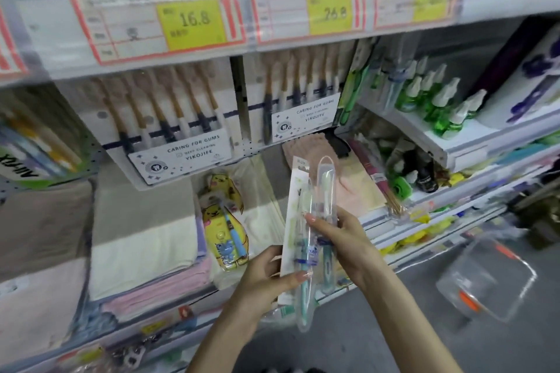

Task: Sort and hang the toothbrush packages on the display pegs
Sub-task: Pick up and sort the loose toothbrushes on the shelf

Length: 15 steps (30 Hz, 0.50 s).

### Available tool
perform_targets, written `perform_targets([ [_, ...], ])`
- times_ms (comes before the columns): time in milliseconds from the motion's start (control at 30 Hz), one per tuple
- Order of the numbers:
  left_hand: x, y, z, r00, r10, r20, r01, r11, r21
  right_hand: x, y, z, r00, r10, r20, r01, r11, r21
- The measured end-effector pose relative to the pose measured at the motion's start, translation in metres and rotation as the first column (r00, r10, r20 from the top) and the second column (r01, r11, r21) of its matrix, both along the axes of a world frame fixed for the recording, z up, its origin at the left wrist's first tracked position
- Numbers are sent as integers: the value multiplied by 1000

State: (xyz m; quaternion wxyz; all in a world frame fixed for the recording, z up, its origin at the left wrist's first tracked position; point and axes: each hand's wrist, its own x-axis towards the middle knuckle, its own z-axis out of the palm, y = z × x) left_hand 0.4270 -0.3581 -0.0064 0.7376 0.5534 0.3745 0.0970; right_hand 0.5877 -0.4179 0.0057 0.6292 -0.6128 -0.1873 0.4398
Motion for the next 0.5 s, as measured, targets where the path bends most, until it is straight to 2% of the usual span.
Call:
perform_targets([
  [200, 31, -7, 3, 999, -39, -26, 39, 999, 8, 35, -4, 1, 1000, -25, -3, 25, 1000, 12],
  [333, 67, -13, -1, 999, 27, -16, -27, 999, 23, 69, 0, 3, 998, -50, 27, 50, 999, 6],
  [500, 127, -33, 4, 986, 168, 5, -168, 982, 84, 124, 3, 9, 994, 6, 112, -6, 1000, -3],
])
